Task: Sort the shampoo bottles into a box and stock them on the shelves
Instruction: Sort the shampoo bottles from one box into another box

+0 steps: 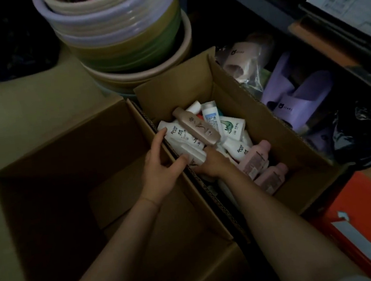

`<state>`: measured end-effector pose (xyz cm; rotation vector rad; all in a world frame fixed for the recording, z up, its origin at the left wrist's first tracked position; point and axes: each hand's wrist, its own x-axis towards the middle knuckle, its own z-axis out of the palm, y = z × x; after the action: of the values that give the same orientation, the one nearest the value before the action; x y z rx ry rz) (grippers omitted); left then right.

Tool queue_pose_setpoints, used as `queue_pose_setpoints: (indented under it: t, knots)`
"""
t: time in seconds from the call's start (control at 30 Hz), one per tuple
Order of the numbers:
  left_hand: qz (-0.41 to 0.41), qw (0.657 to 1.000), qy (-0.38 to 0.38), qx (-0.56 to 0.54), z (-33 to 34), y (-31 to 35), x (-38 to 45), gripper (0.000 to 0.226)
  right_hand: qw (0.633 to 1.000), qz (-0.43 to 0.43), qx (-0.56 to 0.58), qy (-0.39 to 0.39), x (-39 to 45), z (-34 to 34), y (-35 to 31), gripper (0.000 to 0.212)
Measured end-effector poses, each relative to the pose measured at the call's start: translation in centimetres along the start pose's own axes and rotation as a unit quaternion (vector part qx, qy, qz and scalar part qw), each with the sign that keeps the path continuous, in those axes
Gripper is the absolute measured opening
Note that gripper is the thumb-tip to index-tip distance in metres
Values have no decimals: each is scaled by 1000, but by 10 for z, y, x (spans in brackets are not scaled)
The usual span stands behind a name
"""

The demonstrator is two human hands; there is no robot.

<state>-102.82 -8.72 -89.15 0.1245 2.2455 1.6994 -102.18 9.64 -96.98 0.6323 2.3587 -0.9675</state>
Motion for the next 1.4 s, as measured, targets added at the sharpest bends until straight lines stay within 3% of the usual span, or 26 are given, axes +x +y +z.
queue_pose_setpoints:
  t: [0.07,0.17,0.3,0.43,0.5,0.6,0.77,0.87,0.97,1.13,1.27,1.4]
  knots:
    - [2,1000,0,-2,0,-1,1,77,999,-4,52,-1,4,1,7,99]
    - [11,1000,-2,4,0,-3,2,76,987,9,163,-3,-8,-8,1,72]
    - [25,1000,3,14,2,-5,6,75,923,26,384,-5,-28,-24,-9,55]
    - [10,1000,-15,-4,5,8,3,81,876,-35,481,-29,-62,-50,-32,57]
    - [-33,997,-29,-66,-6,16,-3,74,868,-72,489,-40,-83,-61,-51,43]
    - [-95,978,23,-186,-33,36,-12,64,869,-126,472,-72,-116,-67,-80,29]
    - [-100,931,123,-328,-80,38,-32,49,895,-166,377,-172,-141,-24,-131,37]
    - [-192,911,173,-321,-108,-5,-53,39,915,-91,359,-160,-129,27,-139,29]
    - [-291,897,182,-280,-121,-44,-74,40,920,7,354,-170,-112,65,-130,45]
    - [-318,891,183,-267,-115,-73,-81,46,919,66,337,-195,-99,88,-126,38]
    - [-332,889,221,-225,-102,-71,-79,48,939,39,303,-159,-107,72,-128,33]
    - [-291,910,192,-225,-79,-36,-66,34,921,-91,349,-151,-137,21,-134,16]
